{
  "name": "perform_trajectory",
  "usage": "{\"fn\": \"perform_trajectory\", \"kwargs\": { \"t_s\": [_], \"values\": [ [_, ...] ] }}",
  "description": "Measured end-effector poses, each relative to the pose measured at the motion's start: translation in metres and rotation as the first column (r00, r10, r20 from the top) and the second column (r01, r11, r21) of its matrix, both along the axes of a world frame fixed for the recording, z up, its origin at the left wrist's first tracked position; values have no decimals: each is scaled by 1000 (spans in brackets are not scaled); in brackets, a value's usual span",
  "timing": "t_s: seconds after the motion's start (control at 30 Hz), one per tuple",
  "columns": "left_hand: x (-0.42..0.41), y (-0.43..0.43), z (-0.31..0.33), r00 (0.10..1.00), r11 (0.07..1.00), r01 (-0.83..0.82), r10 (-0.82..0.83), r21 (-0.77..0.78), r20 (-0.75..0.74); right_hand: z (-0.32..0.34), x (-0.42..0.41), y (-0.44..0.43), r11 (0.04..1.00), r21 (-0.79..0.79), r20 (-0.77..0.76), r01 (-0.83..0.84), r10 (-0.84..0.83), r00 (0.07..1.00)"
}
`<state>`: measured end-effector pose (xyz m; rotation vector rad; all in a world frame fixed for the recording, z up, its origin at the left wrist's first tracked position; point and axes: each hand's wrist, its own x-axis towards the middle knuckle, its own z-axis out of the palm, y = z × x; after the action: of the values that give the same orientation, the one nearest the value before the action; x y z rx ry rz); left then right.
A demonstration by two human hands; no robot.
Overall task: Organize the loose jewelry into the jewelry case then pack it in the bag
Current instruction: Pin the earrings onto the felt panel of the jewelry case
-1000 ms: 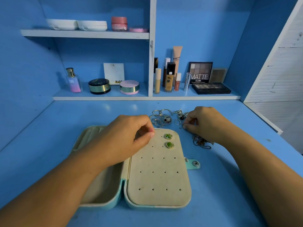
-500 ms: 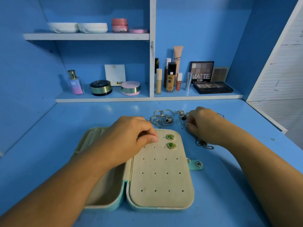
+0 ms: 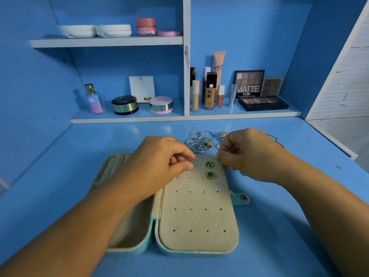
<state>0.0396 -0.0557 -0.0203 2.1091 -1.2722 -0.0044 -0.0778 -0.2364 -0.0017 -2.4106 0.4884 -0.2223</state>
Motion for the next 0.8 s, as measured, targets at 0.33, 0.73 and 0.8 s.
{"fn": "perform_trajectory", "kwargs": {
  "t_s": [0.33, 0.73, 0.8],
  "values": [
    [-2, -2, 2, 990, 1000, 17, -19, 10, 137, 2, -1, 2, 999, 37, -1, 26, -26, 1000],
    [-10, -13, -1, 960, 999, -36, 33, 5, 280, -5, 3, 0, 992, 121, 12, 44, -46, 999],
    [-13, -18, 0, 948, 999, -47, 45, -1, 316, -5, 2, -1, 992, 122, 12, 37, -38, 999]
  ]
}}
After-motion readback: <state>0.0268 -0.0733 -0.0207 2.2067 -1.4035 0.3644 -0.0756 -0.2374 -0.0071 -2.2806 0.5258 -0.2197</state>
